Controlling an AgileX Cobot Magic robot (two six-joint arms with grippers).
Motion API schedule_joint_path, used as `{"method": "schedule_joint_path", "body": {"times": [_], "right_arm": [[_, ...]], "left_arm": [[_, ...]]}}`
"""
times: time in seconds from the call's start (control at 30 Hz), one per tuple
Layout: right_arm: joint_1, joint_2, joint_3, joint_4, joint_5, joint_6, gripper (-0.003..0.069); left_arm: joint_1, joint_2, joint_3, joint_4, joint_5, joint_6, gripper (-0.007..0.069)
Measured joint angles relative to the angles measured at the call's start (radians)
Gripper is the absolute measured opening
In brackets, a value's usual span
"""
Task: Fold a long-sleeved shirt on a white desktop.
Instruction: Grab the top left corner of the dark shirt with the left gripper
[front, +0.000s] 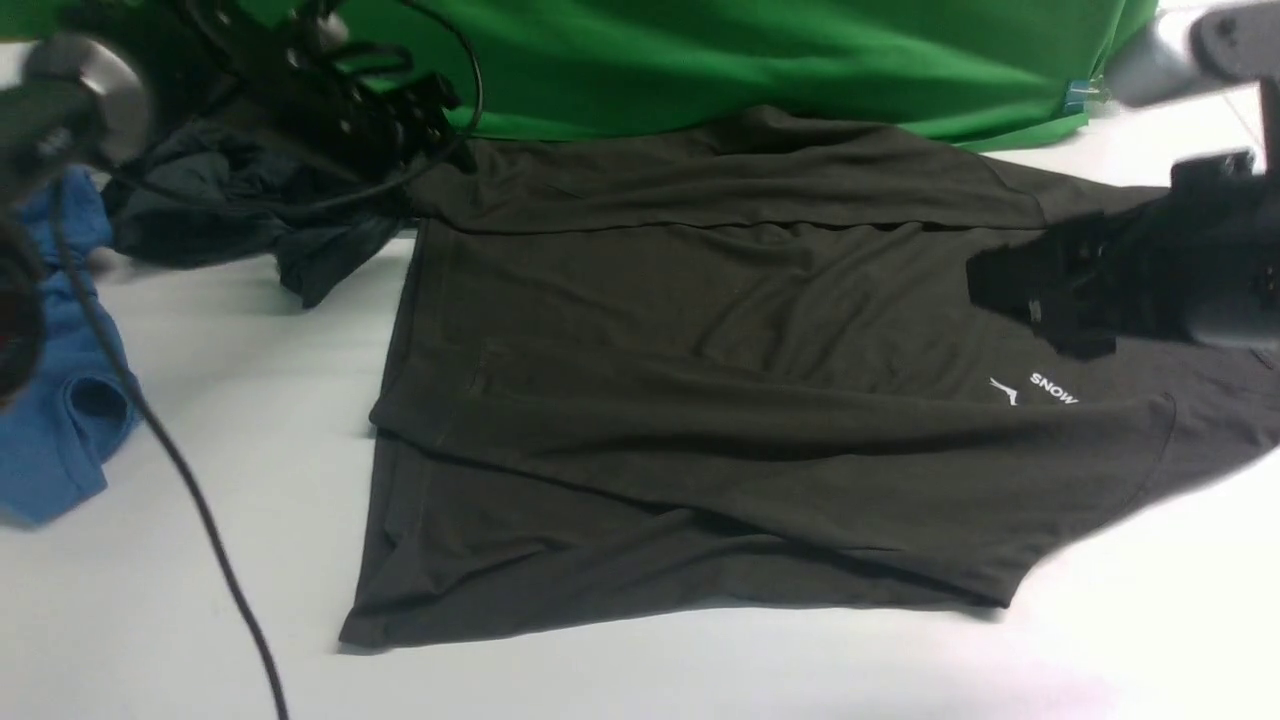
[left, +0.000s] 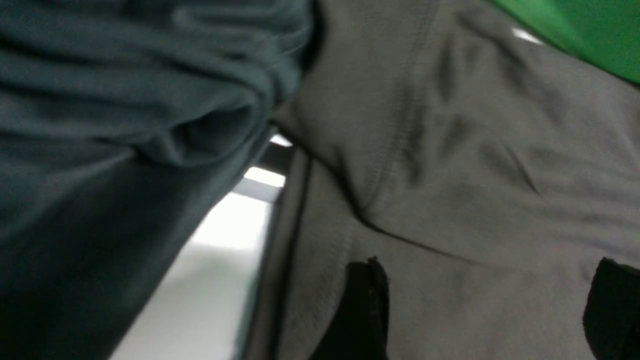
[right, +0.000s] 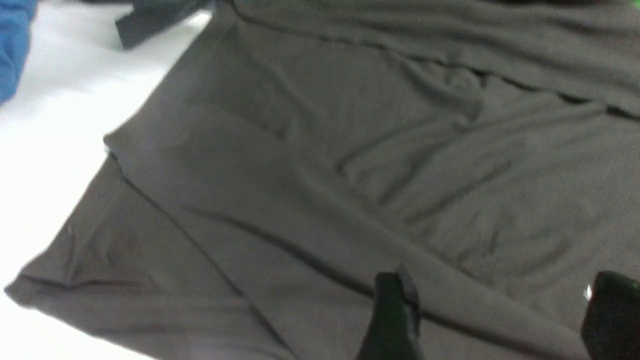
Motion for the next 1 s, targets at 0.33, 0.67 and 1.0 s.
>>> {"method": "schedule_joint_path", "body": {"times": [0.33,0.67,1.0], "right_arm": [[0.001,0.001,-0.033,0.001,-0.013,-0.001,0.0469],[0.001,0.001,-0.033,0.001,-0.032,-0.001,0.047],[0.001,0.002,-0.033,0.001,-0.038,-0.001,0.047]], "left_arm": [[0.0,0.098,-0.019,-0.018,-0.226,-0.046,0.0561],[0.0,0.113,-0.019,-0.059,-0.294,0.016,0.0523],[0.001,0.114,-0.019,-0.144,-0.289,0.133,0.0101]]}}
